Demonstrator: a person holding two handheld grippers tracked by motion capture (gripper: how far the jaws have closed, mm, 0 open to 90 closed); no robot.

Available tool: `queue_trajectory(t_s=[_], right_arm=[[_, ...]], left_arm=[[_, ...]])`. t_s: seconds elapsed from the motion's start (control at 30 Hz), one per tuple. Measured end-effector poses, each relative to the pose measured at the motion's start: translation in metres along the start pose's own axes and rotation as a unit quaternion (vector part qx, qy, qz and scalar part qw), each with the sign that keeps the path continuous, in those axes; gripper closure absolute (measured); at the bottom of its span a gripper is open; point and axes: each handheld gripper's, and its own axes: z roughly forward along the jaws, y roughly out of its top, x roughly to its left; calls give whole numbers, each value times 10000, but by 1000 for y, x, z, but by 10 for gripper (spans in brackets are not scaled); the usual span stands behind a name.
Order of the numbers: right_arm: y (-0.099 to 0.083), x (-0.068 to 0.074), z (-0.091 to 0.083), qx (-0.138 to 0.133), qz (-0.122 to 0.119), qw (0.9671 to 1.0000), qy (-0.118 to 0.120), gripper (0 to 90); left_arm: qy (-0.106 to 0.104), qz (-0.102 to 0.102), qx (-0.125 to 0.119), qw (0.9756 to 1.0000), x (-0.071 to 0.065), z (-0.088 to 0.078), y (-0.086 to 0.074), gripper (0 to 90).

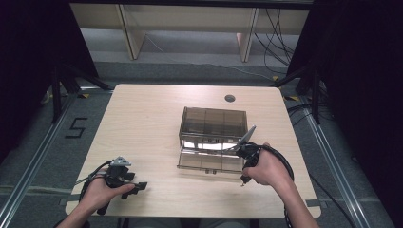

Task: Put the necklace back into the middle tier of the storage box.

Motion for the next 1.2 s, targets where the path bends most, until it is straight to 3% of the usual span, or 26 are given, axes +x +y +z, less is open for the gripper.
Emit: queue_trajectory(t_s=[0.1,0.13,0.23,0.27,0.33,0.37,0.43,0.53,0.57,0.63,0.7,0.83,1.0,1.07,1.1,1.2], right_arm=[[1,2,-3,56,147,9999,13,855],[2,-1,-3,-51,-33,10000,-5,854],[3,2,-6,81,161,9998,78,854],[4,0,-5,-11,-26,10000,71,854],[5,2,-6,24,99,9999,26,854],[6,0,-5,-76,-55,10000,2,854],[7,2,-7,-45,36,10000,27,854],[8,2,-7,-87,-24,10000,16,854],[8,4,-8,-11,108,9999,34,854],[9,1,-7,-122,-140,9998,14,854],[10,4,-9,-44,53,10000,31,854],[12,4,-10,-87,-69,9999,26,854],[15,5,-13,-138,-98,9999,35,854],[16,8,-15,-45,4,10000,84,854],[17,7,-14,-147,-116,9998,38,854],[18,8,-16,-166,-103,9998,46,854]], left_arm=[[2,-2,0,10000,0,0,0,292],[1,1,1,10000,0,0,0,291],[14,2,12,10000,0,0,0,292],[7,3,6,10000,0,0,0,291],[18,5,19,10000,0,-1,0,291],[16,3,17,10000,0,-1,0,292],[10,20,16,10000,1,-1,0,291],[15,-21,-9,10000,0,-1,-1,292],[11,-22,-14,10000,0,-1,-1,291],[12,-27,-14,10000,0,-1,-1,291],[33,-25,6,10000,1,-1,-1,292],[59,-35,8,10000,1,-2,-2,291],[18,-43,-8,10000,1,-2,-3,291],[23,-64,-28,10000,1,-2,-4,291],[32,-90,-8,10000,1,-2,-4,291],[54,-102,-43,9999,1,-2,-4,291]])
